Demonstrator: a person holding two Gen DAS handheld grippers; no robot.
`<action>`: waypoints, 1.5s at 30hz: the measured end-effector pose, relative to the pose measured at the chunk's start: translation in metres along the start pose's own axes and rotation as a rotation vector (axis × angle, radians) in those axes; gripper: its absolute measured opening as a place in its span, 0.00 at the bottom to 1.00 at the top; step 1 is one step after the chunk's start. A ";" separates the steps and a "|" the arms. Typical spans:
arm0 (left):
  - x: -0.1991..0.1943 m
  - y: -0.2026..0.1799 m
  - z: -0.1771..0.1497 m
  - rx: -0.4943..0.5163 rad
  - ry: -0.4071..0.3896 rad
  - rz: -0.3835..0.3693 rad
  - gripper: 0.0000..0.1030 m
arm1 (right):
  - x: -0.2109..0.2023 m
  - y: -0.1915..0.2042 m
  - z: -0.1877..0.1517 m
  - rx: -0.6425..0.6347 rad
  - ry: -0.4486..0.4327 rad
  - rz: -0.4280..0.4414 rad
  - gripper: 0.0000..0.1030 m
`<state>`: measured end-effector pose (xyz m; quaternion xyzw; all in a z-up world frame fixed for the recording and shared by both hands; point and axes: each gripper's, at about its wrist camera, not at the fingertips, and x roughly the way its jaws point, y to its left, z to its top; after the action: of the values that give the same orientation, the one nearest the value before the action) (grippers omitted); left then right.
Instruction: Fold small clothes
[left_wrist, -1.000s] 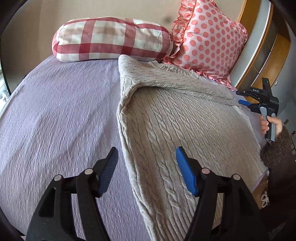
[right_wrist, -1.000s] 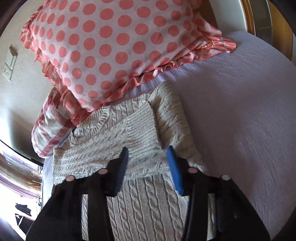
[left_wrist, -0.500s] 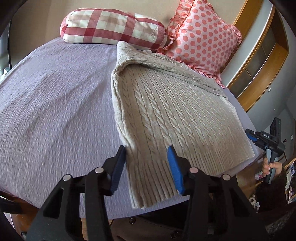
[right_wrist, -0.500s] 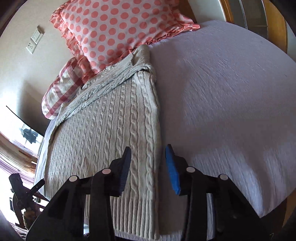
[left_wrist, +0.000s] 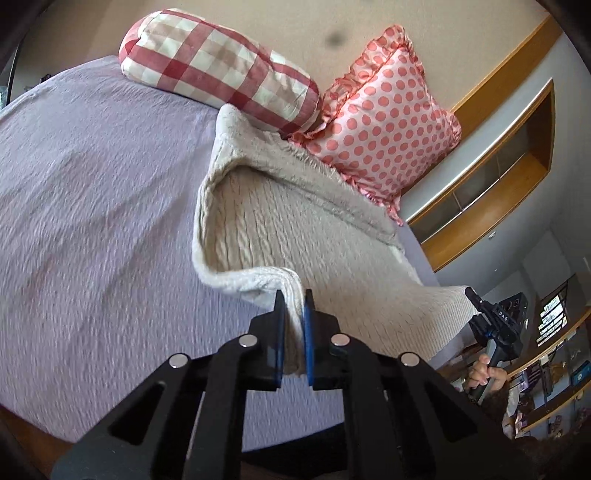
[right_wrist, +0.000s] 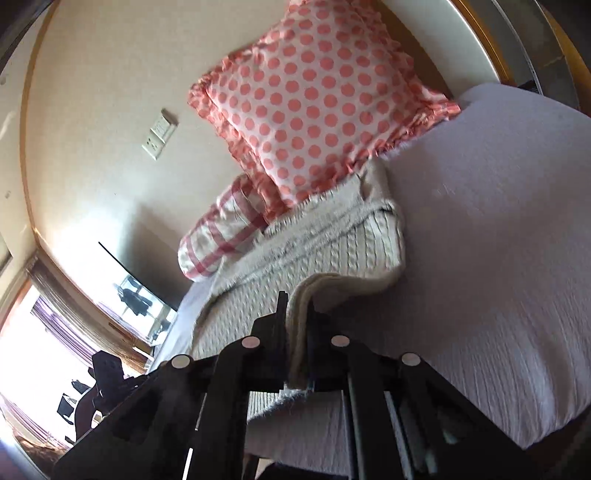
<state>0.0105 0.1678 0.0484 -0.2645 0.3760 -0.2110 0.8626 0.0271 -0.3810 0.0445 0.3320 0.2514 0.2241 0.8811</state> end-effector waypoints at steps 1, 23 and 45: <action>0.003 0.003 0.019 -0.014 -0.018 -0.012 0.08 | 0.008 0.001 0.016 0.008 -0.021 0.016 0.08; 0.205 0.086 0.247 -0.230 0.005 0.223 0.14 | 0.261 -0.128 0.157 0.500 0.109 -0.277 0.18; 0.182 0.099 0.193 -0.277 0.106 0.083 0.39 | 0.228 -0.031 0.084 0.069 0.100 -0.156 0.97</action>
<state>0.2878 0.1992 0.0017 -0.3539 0.4573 -0.1351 0.8046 0.2601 -0.3139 0.0104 0.3300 0.3277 0.1621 0.8703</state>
